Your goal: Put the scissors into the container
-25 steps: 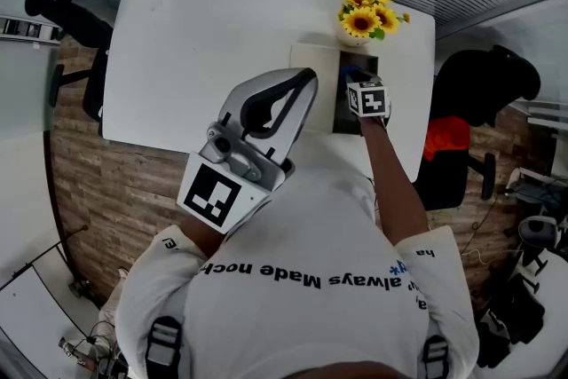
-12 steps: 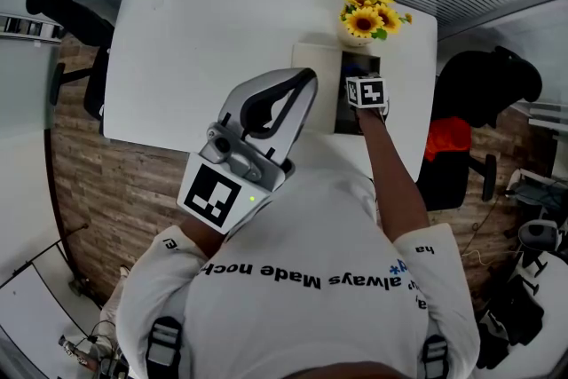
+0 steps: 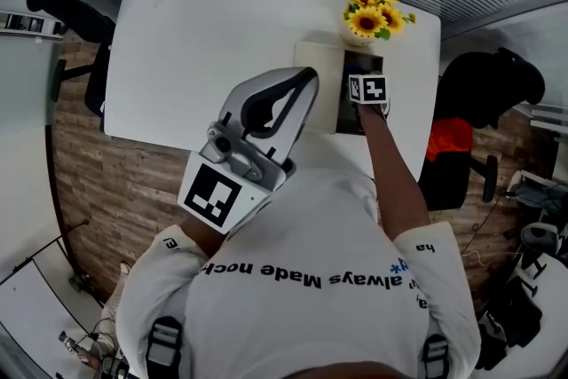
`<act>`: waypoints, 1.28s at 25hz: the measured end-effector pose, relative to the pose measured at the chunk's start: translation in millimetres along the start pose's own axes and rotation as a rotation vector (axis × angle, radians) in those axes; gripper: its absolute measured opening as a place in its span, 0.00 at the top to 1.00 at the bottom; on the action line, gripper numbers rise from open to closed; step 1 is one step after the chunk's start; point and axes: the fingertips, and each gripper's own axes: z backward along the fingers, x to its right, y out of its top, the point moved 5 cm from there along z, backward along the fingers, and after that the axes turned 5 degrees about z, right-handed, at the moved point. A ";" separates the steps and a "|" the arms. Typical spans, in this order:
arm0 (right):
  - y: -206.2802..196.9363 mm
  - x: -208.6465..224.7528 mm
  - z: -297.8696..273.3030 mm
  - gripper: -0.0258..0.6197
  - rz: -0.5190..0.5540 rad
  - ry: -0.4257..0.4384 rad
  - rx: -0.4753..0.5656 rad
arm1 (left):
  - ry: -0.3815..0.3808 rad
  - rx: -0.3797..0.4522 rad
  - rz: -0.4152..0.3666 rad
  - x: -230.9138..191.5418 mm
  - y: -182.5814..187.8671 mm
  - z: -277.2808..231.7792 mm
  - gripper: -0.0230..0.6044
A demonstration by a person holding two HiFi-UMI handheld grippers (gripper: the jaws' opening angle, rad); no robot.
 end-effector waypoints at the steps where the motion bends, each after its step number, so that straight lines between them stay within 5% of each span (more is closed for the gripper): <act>1: -0.4 0.2 -0.5 0.83 0.001 0.001 -0.005 | -0.001 -0.001 -0.001 0.4 -0.3 -0.4 0.93; 18: -0.9 -0.5 -4.4 0.82 0.035 -0.017 -0.042 | 0.003 -0.003 -0.011 -0.2 2.5 1.7 0.93; 32: 5.4 -3.7 12.5 0.83 0.042 -0.023 0.032 | -0.009 0.010 -0.017 7.8 6.0 7.9 0.93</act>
